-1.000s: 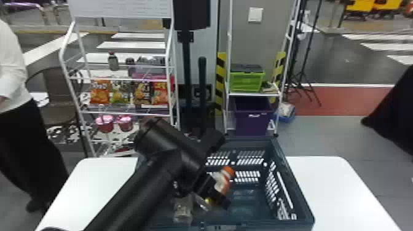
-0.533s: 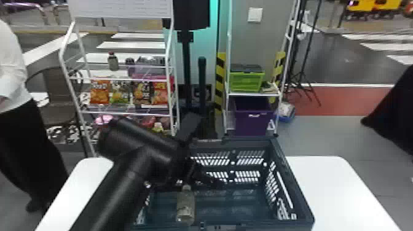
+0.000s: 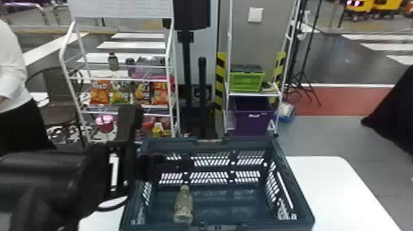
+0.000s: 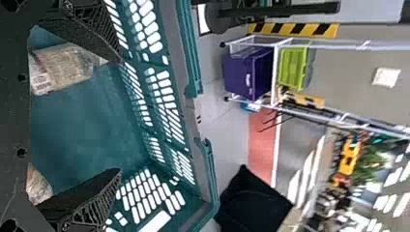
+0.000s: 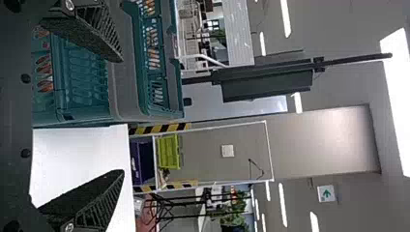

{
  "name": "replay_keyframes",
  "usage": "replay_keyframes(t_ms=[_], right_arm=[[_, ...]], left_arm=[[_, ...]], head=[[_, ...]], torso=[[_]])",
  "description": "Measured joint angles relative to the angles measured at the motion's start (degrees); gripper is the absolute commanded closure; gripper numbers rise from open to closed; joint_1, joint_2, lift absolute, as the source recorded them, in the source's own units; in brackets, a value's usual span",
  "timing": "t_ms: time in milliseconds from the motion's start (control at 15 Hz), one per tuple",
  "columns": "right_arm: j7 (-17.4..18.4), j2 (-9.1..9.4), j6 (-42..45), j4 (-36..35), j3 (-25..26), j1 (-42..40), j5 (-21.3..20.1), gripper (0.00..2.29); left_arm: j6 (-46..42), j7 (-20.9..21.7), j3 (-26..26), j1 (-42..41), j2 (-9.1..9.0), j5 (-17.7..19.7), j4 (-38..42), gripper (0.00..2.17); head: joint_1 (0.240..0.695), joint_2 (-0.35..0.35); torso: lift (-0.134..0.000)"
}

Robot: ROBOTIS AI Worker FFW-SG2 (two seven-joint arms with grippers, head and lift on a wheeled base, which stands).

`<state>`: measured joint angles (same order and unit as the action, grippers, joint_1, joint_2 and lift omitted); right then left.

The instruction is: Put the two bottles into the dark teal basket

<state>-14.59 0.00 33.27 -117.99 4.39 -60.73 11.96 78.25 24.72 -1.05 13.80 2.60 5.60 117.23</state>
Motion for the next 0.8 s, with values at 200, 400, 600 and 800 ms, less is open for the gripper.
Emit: replay_keyframes(t_ms=[200, 400, 600, 800], right_arm=[[0.00, 0.00, -1.37, -1.05, 0.66, 0.13, 0.38, 0.06], [-0.03, 0.00, -3.07, -1.58, 1.33, 0.81, 0.53, 0.06], [-0.75, -0.81, -5.98, -2.17, 1.67, 1.98, 1.44, 0.06], [-3.26, -1.46, -10.58, -2.70, 2.92, 3.77, 2.79, 0.06]], left_arm=[[1.97, -2.51, 5.04, -8.31, 0.02, 2.73, 10.72, 0.14], [2.88, -4.07, 8.30, -16.22, -0.16, 4.21, 20.27, 0.15], [2.93, -5.05, 10.93, -23.55, -0.80, 5.29, 27.47, 0.15], [2.88, -5.30, 13.07, -29.65, -2.04, 5.50, 33.58, 0.15]], head=[[0.499, 0.000], [0.499, 0.000], [0.499, 0.000], [0.499, 0.000]], torso=[[0.000], [0.000], [0.000], [0.000]])
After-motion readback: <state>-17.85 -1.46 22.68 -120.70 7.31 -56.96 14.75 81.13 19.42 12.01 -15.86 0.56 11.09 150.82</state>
